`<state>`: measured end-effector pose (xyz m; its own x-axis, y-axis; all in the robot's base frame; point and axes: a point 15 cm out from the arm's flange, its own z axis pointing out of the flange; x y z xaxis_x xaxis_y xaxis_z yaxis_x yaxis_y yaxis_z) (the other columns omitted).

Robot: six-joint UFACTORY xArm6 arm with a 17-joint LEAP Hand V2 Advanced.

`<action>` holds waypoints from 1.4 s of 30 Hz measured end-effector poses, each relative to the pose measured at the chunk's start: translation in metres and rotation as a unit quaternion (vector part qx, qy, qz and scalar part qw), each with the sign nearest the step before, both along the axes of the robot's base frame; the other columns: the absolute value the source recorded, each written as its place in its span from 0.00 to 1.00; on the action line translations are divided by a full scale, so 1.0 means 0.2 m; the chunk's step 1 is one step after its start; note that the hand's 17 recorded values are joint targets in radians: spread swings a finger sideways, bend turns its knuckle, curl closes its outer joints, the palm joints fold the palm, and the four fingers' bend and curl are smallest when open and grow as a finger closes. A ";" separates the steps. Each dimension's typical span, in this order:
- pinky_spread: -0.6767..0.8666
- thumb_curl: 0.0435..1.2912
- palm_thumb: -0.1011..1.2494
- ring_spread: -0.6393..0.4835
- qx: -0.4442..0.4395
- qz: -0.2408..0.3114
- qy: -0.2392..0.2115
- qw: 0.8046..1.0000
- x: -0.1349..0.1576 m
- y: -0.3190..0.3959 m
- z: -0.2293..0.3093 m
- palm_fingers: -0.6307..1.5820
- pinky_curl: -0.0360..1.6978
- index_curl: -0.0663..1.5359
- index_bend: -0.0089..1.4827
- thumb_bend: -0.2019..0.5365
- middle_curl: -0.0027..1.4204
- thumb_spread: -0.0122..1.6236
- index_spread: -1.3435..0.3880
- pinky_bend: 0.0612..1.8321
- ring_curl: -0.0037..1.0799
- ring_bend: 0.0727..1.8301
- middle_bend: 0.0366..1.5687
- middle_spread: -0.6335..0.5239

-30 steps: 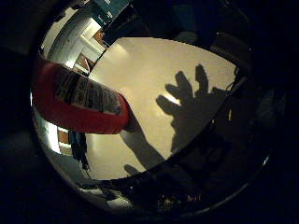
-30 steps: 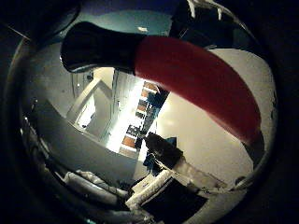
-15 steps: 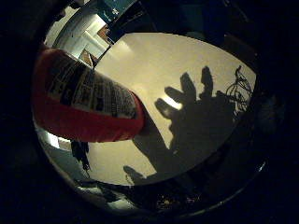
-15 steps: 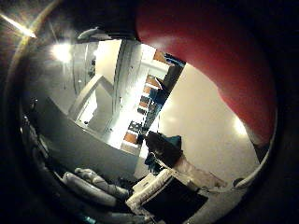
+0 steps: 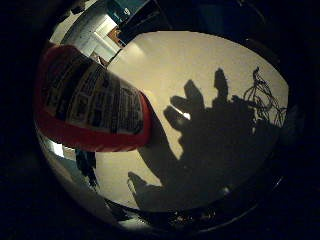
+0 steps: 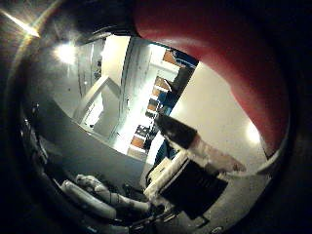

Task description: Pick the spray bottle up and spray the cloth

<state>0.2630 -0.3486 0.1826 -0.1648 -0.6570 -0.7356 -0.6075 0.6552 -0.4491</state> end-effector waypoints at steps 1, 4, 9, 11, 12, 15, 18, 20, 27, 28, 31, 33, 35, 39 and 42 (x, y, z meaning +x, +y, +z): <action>0.60 0.22 0.50 0.59 0.001 0.002 0.000 1.000 0.01 0.01 0.00 0.54 0.18 0.27 0.13 0.24 0.33 0.67 0.68 0.16 0.29 0.35 0.25 0.53; 0.55 0.22 0.51 0.52 0.003 0.002 0.000 1.000 0.01 0.01 -0.01 0.59 0.18 0.29 0.14 0.25 0.36 0.67 0.65 0.18 0.33 0.40 0.31 0.47; 0.46 0.23 0.54 0.42 0.014 -0.007 -0.009 1.000 0.03 0.02 -0.02 0.69 0.19 0.35 0.19 0.25 0.44 0.67 0.60 0.27 0.41 0.49 0.39 0.39; 0.40 0.23 0.56 0.39 0.020 -0.009 -0.012 1.000 0.03 0.05 -0.04 0.71 0.22 0.38 0.20 0.25 0.46 0.67 0.58 0.34 0.44 0.53 0.40 0.37; 0.38 0.24 0.56 0.38 0.020 -0.008 -0.013 1.000 0.03 0.05 -0.04 0.72 0.23 0.40 0.21 0.25 0.48 0.67 0.58 0.36 0.46 0.53 0.41 0.36; 0.34 0.24 0.57 0.37 0.021 -0.007 -0.013 1.000 0.03 0.05 -0.04 0.73 0.25 0.44 0.23 0.25 0.51 0.66 0.56 0.42 0.48 0.56 0.44 0.34; 0.31 0.25 0.59 0.37 0.019 -0.005 -0.014 1.000 0.03 0.06 -0.04 0.76 0.27 0.48 0.25 0.25 0.53 0.66 0.55 0.45 0.49 0.56 0.47 0.34; 0.30 0.25 0.60 0.38 0.019 -0.004 -0.017 1.000 0.03 0.06 -0.04 0.78 0.28 0.51 0.26 0.25 0.54 0.66 0.55 0.46 0.50 0.57 0.50 0.35; 0.27 0.26 0.66 0.39 0.017 -0.002 -0.022 1.000 0.03 0.06 -0.03 0.82 0.33 0.58 0.35 0.26 0.54 0.65 0.56 0.52 0.51 0.60 0.59 0.39; 0.26 0.27 0.66 0.39 0.016 -0.003 -0.025 1.000 0.04 0.06 -0.03 0.83 0.34 0.59 0.37 0.25 0.53 0.65 0.56 0.53 0.51 0.61 0.61 0.40; 0.26 0.28 0.70 0.40 0.011 -0.011 -0.044 0.999 0.07 0.04 0.01 0.85 0.35 0.60 0.43 0.26 0.52 0.64 0.57 0.55 0.52 0.63 0.64 0.41; 0.27 0.29 0.73 0.41 0.009 -0.012 -0.052 0.999 0.08 0.04 0.02 0.85 0.36 0.60 0.47 0.26 0.52 0.64 0.58 0.56 0.52 0.64 0.68 0.43; 0.27 0.30 0.76 0.41 0.009 -0.010 -0.058 0.998 0.09 0.04 0.03 0.85 0.38 0.60 0.51 0.26 0.51 0.65 0.59 0.58 0.52 0.66 0.70 0.43; 0.29 0.32 0.81 0.42 0.011 -0.004 -0.064 0.998 0.10 0.05 0.04 0.85 0.41 0.60 0.61 0.26 0.50 0.65 0.62 0.62 0.54 0.69 0.75 0.46; 0.30 0.33 0.83 0.41 0.011 0.000 -0.068 0.998 0.10 0.06 0.06 0.84 0.43 0.60 0.68 0.26 0.50 0.65 0.64 0.64 0.56 0.71 0.79 0.46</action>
<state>0.2838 -0.3374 0.1954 -0.0622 -0.6408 -0.7652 -0.5417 0.6656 -0.5133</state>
